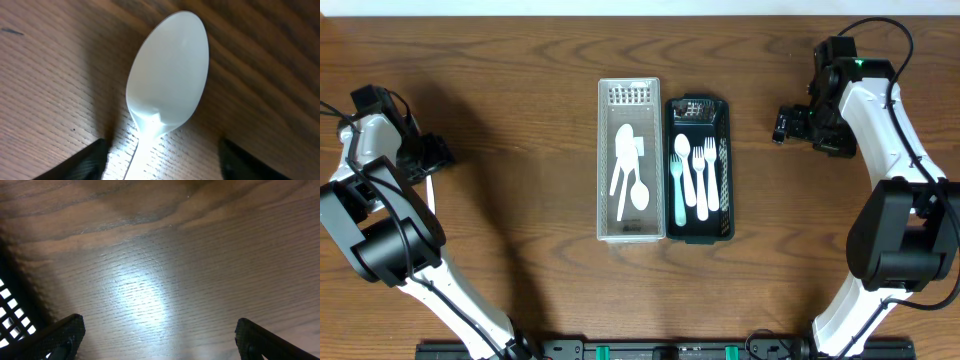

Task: Pack container
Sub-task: 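Move the left gripper to the last white spoon and grasp it, then place the last white spoon in the clear basket and release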

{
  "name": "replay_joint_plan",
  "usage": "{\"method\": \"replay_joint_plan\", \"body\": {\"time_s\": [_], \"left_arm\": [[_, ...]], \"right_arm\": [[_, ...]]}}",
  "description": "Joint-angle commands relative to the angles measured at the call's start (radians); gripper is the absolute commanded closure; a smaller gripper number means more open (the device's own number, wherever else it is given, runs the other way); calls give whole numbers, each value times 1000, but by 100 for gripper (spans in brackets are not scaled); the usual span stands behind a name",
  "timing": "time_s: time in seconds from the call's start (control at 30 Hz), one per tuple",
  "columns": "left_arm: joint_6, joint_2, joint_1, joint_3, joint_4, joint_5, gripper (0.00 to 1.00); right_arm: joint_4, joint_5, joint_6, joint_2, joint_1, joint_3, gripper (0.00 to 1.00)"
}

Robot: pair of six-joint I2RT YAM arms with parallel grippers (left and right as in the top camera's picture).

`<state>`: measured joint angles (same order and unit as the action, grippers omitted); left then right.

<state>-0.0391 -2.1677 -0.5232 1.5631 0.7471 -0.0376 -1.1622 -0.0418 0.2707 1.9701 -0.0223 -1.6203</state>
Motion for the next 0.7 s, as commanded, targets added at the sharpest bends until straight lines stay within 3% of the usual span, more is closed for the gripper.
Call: {"method": "replay_joint_plan", "body": {"time_s": [0.0,0.23,0.4,0.5,0.67], "left_arm": [[-13,-45,-6,-7,23,23,35],[-9,-45,-6,-7,58,23,65],[-10,-45,-6,-7,76,23,75],[-10,-45,-6,-7,79,23,94],[-10,-28,-3,-7,79,23,94]], "right_arm": [[-2,-14,13,7,-3,5,1],[-2,-15,12,7,-3,5,1],[-2,-15,8,7,-4,5,1],[-3,-14,9,7,-4,5,1],[-3,-14,9,7,-3,5,1]]}}
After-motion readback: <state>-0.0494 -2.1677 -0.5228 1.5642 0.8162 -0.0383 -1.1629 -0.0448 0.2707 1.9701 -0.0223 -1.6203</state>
